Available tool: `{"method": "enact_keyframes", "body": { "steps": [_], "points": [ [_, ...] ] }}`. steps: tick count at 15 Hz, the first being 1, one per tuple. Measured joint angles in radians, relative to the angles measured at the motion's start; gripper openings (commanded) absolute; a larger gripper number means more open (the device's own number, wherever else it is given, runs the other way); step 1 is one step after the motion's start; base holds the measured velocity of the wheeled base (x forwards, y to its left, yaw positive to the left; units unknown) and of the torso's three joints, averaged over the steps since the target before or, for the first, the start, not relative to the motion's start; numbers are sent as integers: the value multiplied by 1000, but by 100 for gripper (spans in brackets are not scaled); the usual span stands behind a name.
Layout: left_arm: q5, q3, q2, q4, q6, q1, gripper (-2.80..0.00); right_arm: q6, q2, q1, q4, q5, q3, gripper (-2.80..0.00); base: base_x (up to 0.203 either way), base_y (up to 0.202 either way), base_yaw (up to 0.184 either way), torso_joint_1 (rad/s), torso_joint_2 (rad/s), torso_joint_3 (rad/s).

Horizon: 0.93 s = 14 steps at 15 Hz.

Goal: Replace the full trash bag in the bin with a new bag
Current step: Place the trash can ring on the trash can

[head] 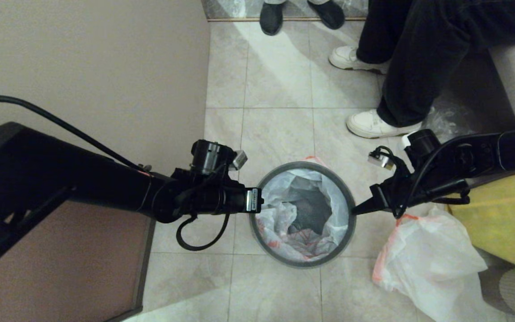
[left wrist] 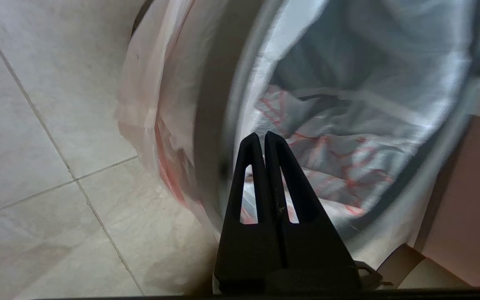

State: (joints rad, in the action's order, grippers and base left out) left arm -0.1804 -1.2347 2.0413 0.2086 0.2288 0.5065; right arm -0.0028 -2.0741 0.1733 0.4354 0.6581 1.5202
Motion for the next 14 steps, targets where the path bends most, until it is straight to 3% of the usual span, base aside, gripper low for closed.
{"method": "enact_keyframes", "body": {
  "steps": [4, 10, 14],
  "points": [
    [1, -38, 65, 33, 2, -15, -280, -34, -30, -26, -2, 127, 6, -280, 0, 0, 0, 0, 0, 0],
    [6, -59, 97, 33, 7, -16, -280, -38, -49, -37, -2, 138, 17, -280, 0, 0, 0, 0, 0, 0],
    [7, -49, 48, 29, 12, 4, -280, -32, -5, -56, 3, 200, 5, -280, 0, 0, 0, 0, 0, 0]
  ]
}}
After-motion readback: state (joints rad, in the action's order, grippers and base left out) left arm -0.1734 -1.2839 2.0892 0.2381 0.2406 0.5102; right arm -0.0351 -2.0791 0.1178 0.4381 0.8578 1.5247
